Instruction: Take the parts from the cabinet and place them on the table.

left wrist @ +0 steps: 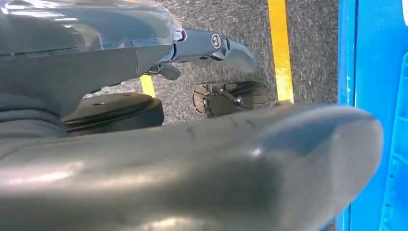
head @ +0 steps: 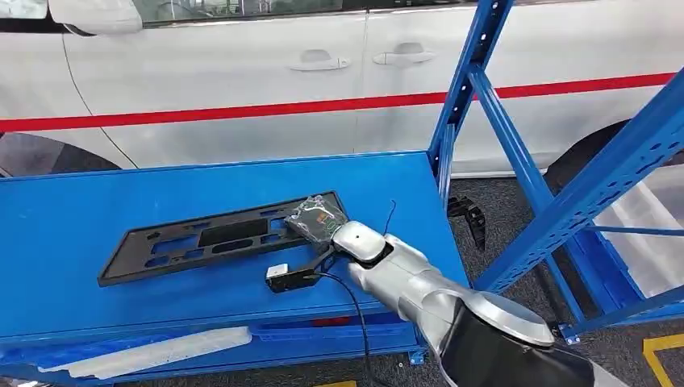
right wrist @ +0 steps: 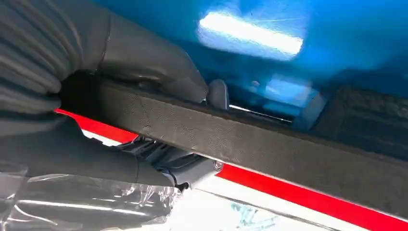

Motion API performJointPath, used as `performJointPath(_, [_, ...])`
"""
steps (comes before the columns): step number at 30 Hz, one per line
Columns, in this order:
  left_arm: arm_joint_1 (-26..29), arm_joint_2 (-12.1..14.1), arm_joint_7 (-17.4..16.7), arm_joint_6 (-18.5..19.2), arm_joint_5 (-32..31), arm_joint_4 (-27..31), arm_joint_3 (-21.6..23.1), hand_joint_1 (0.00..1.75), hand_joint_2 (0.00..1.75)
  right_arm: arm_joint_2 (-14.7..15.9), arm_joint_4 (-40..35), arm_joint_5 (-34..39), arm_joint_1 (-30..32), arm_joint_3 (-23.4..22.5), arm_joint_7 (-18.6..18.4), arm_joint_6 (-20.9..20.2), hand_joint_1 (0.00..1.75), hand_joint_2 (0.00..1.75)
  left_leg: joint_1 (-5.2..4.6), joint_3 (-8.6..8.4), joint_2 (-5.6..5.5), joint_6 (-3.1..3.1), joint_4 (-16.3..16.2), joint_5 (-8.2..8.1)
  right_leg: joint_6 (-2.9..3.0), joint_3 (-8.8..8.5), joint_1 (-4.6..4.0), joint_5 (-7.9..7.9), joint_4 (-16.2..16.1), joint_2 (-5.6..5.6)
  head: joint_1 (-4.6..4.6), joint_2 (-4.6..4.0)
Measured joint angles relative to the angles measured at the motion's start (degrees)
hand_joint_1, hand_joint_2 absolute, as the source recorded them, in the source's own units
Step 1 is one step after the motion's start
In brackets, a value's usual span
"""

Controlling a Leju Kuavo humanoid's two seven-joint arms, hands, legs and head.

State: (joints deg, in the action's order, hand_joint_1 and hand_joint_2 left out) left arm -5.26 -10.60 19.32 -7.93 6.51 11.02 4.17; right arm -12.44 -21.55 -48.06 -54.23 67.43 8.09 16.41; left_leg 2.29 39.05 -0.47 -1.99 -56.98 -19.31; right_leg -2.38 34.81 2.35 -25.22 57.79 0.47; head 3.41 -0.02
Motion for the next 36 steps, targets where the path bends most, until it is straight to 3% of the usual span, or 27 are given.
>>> performJointPath(5, [-0.05, 0.00, 0.48, 0.57, 0.26, 0.00, 0.00, 0.00, 0.00, 0.68, -0.35, -0.15, 0.08, -0.11, 0.39, 0.46, 1.75, 1.75, 0.00, 0.00, 0.00, 0.00, 0.00, 0.00, 0.00, 0.01, 0.00, 0.00, 0.00, 0.00, 0.00, 0.00])
performJointPath(12, [-0.60, -0.04, -2.01, 1.42, -1.25, 0.00, 0.07, 0.00, 0.00, 1.68, -0.52, -0.59, 0.81, -1.05, 0.33, 1.77, 1.75, 1.75, 0.00, 0.00, 0.00, 0.00, 0.00, 0.00, -0.01, 0.01, 0.00, 0.01, 0.00, -0.02, 0.00, 0.00])
performJointPath(21, [-1.47, 0.02, -2.36, 1.57, -0.63, 0.00, 0.11, 0.00, 0.00, 4.63, -2.42, -1.25, 2.79, -3.10, 3.32, 7.08, 1.75, 1.75, -0.01, 0.05, -0.01, 0.03, -0.01, 0.02, -0.04, 0.02, 0.02, 0.03, -0.01, -0.05, 0.00, 0.00])
performJointPath(27, [-1.78, 0.24, -2.89, 1.53, -1.33, 0.00, 0.11, 0.00, 0.00, 6.58, -4.13, -1.55, 4.49, -4.22, 2.89, 10.36, 1.75, 1.75, 0.00, 0.04, -0.01, 0.02, -0.01, 0.01, -0.04, 0.02, 0.00, 0.02, -0.01, -0.05, 0.00, 0.00])
performJointPath(36, [-2.12, 0.50, -3.41, 1.00, -1.86, 0.00, 0.13, 0.00, 0.00, 8.30, -5.59, -2.51, 5.25, -5.42, 1.94, 9.68, 1.75, 1.75, 0.00, 0.02, 0.00, 0.04, -0.01, 0.03, -0.07, -0.02, 0.01, 0.05, -0.01, -0.04, 0.00, 0.00])
